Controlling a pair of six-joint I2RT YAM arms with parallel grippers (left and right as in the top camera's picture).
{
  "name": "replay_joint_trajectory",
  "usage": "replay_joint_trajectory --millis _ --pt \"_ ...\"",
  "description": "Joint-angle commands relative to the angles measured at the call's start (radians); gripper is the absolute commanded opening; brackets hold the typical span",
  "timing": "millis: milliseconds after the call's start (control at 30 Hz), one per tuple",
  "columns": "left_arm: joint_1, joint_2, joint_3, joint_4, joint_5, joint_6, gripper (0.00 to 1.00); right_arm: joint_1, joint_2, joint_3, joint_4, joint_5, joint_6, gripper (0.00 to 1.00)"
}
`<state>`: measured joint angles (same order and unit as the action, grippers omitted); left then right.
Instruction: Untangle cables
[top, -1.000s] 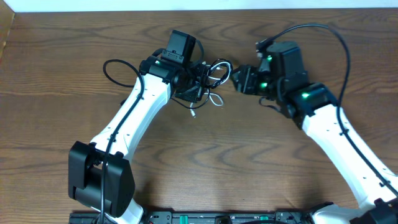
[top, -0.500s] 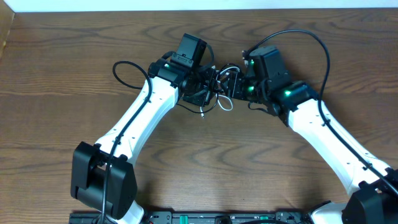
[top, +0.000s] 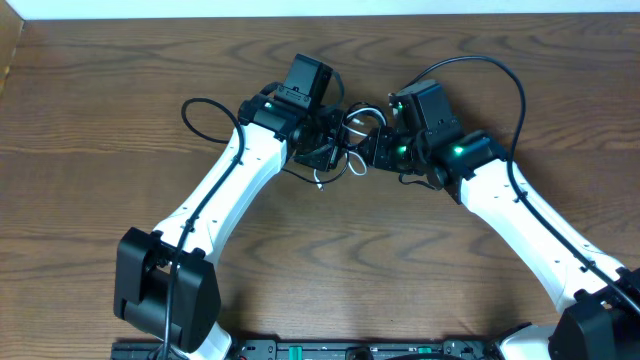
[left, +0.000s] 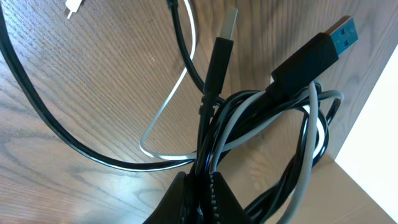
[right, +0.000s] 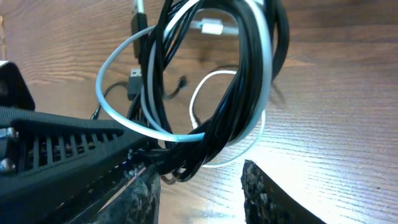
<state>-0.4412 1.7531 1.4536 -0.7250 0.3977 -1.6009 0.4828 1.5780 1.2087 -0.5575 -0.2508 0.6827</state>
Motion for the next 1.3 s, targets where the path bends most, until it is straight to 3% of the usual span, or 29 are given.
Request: replay_joint_trajectory --millis 0,133,267,367,533,600,667,733,900,1267 --pt "0.001 0.001 0.005 0.001 0.018 -0.013 0.07 0.003 0.012 0.0 -0.003 0.061 0.012 0.36" --pt "0.001 0.001 0.005 0.003 0.039 0.014 0.07 0.003 0.012 -0.001 -0.006 0.093 0.011 0.36" --pt "0.001 0.001 0.005 0.008 0.039 0.185 0.07 0.001 0.013 -0.001 -0.015 0.111 0.008 0.36" --pt "-0.007 0.002 0.005 0.008 0.035 0.425 0.07 -0.013 0.013 -0.001 -0.031 0.113 0.008 0.35" --pt "-0.037 0.007 0.005 0.019 0.019 0.931 0.07 -0.073 0.007 -0.001 -0.054 0.051 -0.048 0.36" --pt "-0.051 0.007 0.005 0.019 0.013 1.066 0.08 -0.1 0.004 -0.001 -0.056 0.014 -0.078 0.38" --pt "-0.07 0.007 0.005 0.01 0.012 1.229 0.28 -0.138 -0.002 -0.001 -0.055 -0.048 -0.115 0.38" --pt "-0.085 0.007 0.005 -0.004 0.013 1.318 0.33 -0.169 -0.003 -0.001 -0.055 -0.103 -0.146 0.38" --pt "-0.103 0.007 0.005 -0.012 0.005 1.415 0.34 -0.188 -0.003 -0.001 -0.061 -0.12 -0.164 0.38" --pt "-0.115 0.008 -0.037 -0.026 -0.04 1.413 0.38 -0.259 -0.001 -0.001 -0.129 -0.059 -0.059 0.38"
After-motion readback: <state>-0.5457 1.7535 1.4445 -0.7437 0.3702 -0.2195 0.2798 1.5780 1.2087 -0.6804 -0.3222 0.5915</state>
